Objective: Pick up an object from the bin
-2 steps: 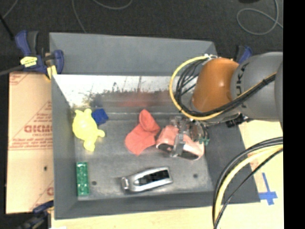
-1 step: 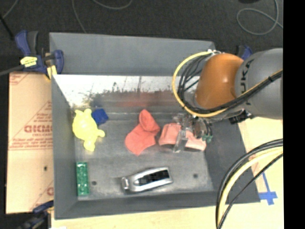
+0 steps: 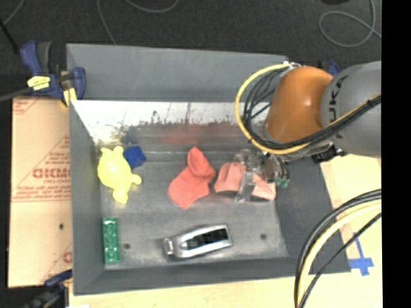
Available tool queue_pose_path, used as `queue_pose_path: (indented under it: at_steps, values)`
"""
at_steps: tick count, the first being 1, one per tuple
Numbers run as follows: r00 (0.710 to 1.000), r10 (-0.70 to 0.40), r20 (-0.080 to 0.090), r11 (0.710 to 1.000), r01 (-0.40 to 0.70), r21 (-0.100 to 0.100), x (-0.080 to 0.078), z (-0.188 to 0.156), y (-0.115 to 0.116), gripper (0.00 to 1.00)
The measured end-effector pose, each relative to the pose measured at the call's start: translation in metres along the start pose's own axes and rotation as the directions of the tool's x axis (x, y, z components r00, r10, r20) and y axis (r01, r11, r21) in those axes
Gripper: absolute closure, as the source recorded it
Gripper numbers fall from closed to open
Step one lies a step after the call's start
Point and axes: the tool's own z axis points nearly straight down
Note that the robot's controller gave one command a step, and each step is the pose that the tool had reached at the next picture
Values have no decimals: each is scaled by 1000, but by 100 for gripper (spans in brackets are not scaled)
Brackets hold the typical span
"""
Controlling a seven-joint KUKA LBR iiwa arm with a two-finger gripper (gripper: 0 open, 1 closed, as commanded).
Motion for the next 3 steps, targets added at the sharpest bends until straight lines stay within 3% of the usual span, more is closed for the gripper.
queue_pose_path:
  at_steps: [3]
  values:
    - [1000,0,-5,1000,0,0,1,-28,0,100]
